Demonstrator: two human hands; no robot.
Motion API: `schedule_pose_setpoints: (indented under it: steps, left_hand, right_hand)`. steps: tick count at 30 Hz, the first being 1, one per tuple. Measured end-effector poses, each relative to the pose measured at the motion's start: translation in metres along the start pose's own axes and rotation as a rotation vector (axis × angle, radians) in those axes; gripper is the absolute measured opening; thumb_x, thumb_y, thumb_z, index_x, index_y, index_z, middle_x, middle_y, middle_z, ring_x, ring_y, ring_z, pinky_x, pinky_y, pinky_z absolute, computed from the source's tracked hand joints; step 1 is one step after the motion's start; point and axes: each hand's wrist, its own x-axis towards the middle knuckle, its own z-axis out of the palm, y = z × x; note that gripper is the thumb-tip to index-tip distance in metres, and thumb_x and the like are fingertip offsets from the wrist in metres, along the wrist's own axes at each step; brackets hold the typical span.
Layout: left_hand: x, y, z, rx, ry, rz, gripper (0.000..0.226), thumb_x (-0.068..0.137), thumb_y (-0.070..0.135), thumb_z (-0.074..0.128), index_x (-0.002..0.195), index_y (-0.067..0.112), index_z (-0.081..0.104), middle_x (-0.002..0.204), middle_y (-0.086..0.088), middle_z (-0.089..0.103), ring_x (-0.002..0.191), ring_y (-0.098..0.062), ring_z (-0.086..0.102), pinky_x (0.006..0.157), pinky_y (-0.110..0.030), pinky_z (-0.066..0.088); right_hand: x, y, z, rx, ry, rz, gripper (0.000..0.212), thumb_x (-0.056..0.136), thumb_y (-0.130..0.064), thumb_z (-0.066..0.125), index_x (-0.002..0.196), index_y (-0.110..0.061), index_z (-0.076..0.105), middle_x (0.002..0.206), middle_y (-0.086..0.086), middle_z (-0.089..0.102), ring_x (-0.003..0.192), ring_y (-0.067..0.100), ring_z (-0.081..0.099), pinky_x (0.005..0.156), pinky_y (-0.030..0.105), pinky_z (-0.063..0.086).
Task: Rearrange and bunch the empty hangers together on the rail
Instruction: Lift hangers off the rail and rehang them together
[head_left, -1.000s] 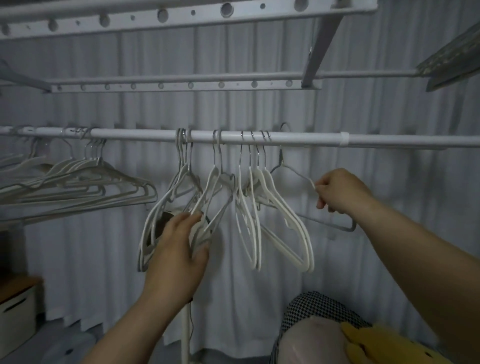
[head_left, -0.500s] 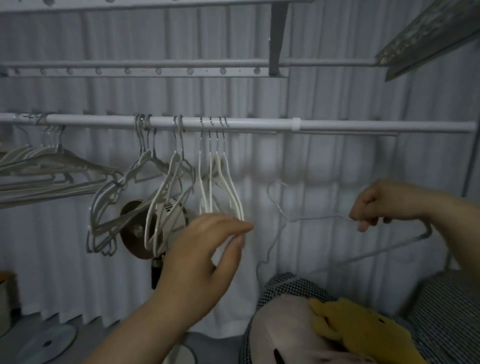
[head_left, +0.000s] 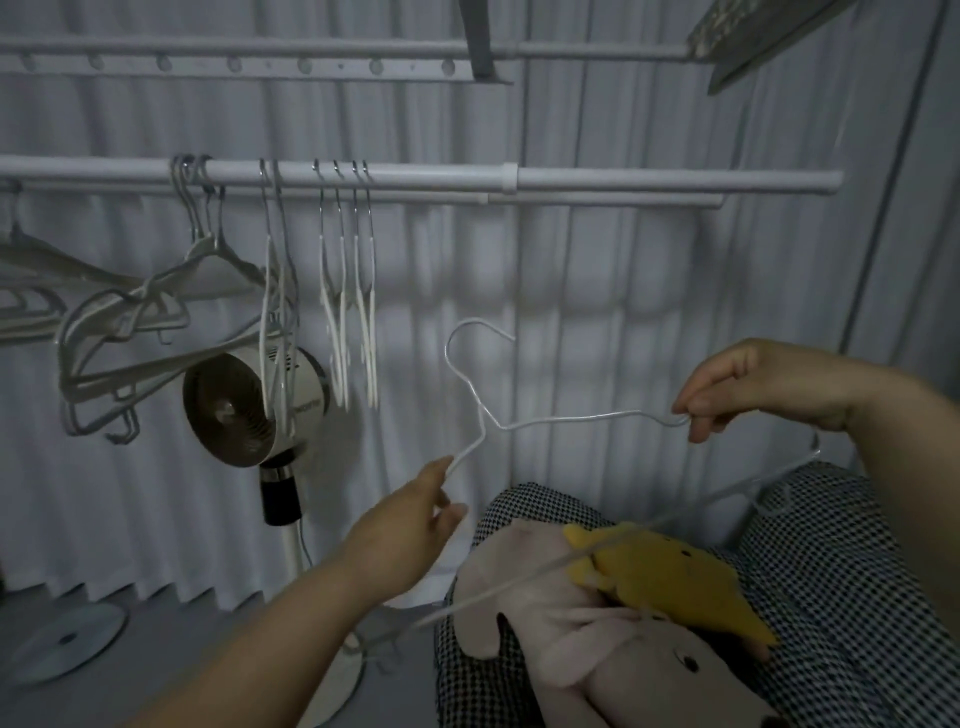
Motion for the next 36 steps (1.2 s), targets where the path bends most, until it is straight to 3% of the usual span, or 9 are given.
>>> schedule_pose_setpoints:
  steps: [3,6,7,12,16,19,25,30,36]
  left_hand:
    - [-0.007,-0.001,-0.01,-0.147,0.031,-0.006,0.015,0.097,0.02,0.039,0.098,0.022,0.054,0.058,0.004,0.051,0.045,-0.001,0.051,0.052,-0.021,0.047]
    - [-0.02,0.011,-0.028,-0.363,0.101,-0.004,0.024,0.096,0.015,0.04,0.084,0.025,0.057,0.035,0.004,0.04,0.028,-0.005,0.037,0.033,-0.016,0.033]
    - [-0.024,0.017,-0.035,-0.464,0.103,-0.003,0.024,0.095,0.013,0.04,0.085,0.024,0.058,0.033,0.003,0.039,0.027,-0.005,0.034,0.031,-0.016,0.032]
    - [-0.041,0.052,-0.061,-0.728,-0.005,0.001,0.023,0.094,0.009,0.038,0.091,0.011,0.061,0.035,0.002,0.04,0.024,-0.008,0.032,0.028,-0.015,0.034]
    - [-0.036,0.059,-0.076,-0.795,0.083,-0.064,0.024,0.096,0.01,0.037,0.091,0.01,0.06,0.038,0.002,0.041,0.024,-0.009,0.032,0.028,-0.016,0.036]
    - [-0.026,0.062,-0.093,-0.814,0.153,-0.103,0.024,0.096,0.008,0.037,0.088,0.009,0.059,0.038,0.001,0.041,0.024,-0.008,0.033,0.028,-0.016,0.036]
    - [-0.007,0.072,-0.12,-0.811,0.161,-0.113,0.022,0.096,0.009,0.038,0.087,0.008,0.057,0.039,0.0,0.044,0.024,-0.008,0.036,0.027,-0.014,0.034]
    - [0.026,0.082,-0.126,-0.743,0.258,-0.095,0.019,0.096,0.008,0.039,0.088,0.009,0.056,0.036,0.002,0.047,0.023,-0.008,0.038,0.029,-0.013,0.036]
    - [0.07,0.097,-0.133,-0.683,0.282,-0.089,0.015,0.096,0.01,0.041,0.086,0.007,0.051,0.052,-0.006,0.046,0.02,-0.006,0.038,0.028,-0.013,0.038]
  right_hand:
    - [0.003,0.003,0.001,0.004,0.016,-0.017,0.064,0.014,-0.066,0.081,0.059,-0.021,0.074,0.056,0.0,0.072,0.054,0.0,0.065,0.055,0.009,0.051]
    - [0.009,0.005,0.002,0.045,0.09,0.016,0.011,0.068,-0.021,0.079,0.063,-0.018,0.071,0.046,-0.003,0.064,0.045,-0.003,0.059,0.053,0.006,0.049]
    - [0.013,0.007,0.001,0.033,0.133,0.015,0.017,0.079,-0.005,0.068,0.066,-0.016,0.069,0.047,-0.003,0.063,0.045,-0.003,0.056,0.053,0.004,0.047]
    - [0.037,-0.002,0.011,-0.021,0.201,0.031,0.014,0.084,-0.002,0.06,0.094,-0.007,0.068,0.082,0.004,0.063,0.073,0.005,0.055,0.063,0.003,0.045]
    - [0.058,-0.021,0.015,0.002,0.391,-0.071,0.024,0.087,-0.007,0.059,0.11,-0.005,0.063,0.106,0.004,0.061,0.097,0.009,0.054,0.083,0.011,0.039]
    - [0.078,-0.04,0.011,-0.044,0.602,-0.181,0.024,0.087,-0.008,0.058,0.109,0.0,0.064,0.107,0.009,0.063,0.094,0.012,0.052,0.067,0.002,0.039]
    - [0.11,-0.082,0.005,-0.371,0.943,-0.368,0.027,0.089,-0.009,0.05,0.112,-0.002,0.062,0.119,0.015,0.062,0.116,0.031,0.049,0.093,0.028,0.034]
    - [0.137,-0.099,0.0,-0.762,0.834,-0.311,0.049,0.091,-0.011,0.043,0.139,-0.011,0.034,0.151,0.007,0.028,0.138,0.023,0.025,0.115,0.031,0.01]
    - [0.16,-0.103,-0.016,-0.822,0.737,-0.148,0.062,0.093,-0.016,0.041,0.147,-0.018,0.012,0.157,0.001,0.008,0.145,0.021,0.005,0.117,0.04,-0.005]
